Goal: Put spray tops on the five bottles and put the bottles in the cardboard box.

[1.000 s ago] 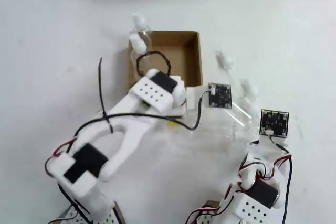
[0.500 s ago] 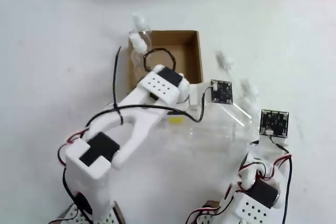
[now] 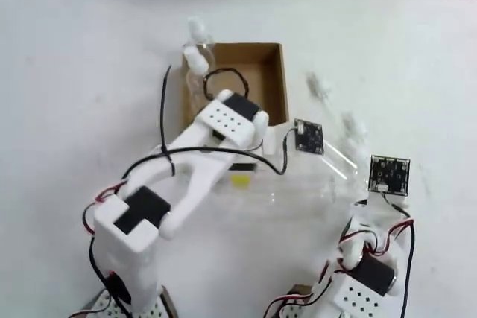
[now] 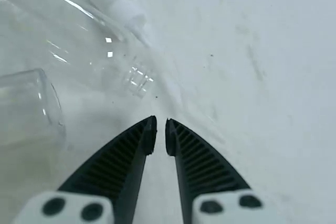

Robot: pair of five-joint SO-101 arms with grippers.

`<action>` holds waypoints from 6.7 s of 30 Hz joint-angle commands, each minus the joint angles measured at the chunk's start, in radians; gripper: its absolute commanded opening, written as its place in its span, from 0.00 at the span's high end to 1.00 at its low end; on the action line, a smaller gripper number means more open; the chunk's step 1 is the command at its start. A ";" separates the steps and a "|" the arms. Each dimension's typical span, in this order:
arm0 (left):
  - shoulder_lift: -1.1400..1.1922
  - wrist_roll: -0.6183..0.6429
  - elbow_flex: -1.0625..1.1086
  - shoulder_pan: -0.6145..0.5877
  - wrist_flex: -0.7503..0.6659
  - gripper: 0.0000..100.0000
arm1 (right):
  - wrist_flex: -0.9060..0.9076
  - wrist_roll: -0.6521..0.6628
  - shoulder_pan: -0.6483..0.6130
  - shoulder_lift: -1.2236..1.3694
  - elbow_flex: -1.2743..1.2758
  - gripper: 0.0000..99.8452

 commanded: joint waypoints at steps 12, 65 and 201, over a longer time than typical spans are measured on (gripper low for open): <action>-0.326 -0.003 0.388 -0.007 -0.173 0.77 | 0.007 0.009 -0.001 -0.012 0.008 0.98; -0.202 0.064 0.365 0.010 -0.318 0.65 | 0.007 0.009 0.001 -0.012 0.008 0.98; -1.050 1.017 1.223 -0.783 -1.198 0.87 | 0.337 0.275 -0.469 2.460 -2.481 0.86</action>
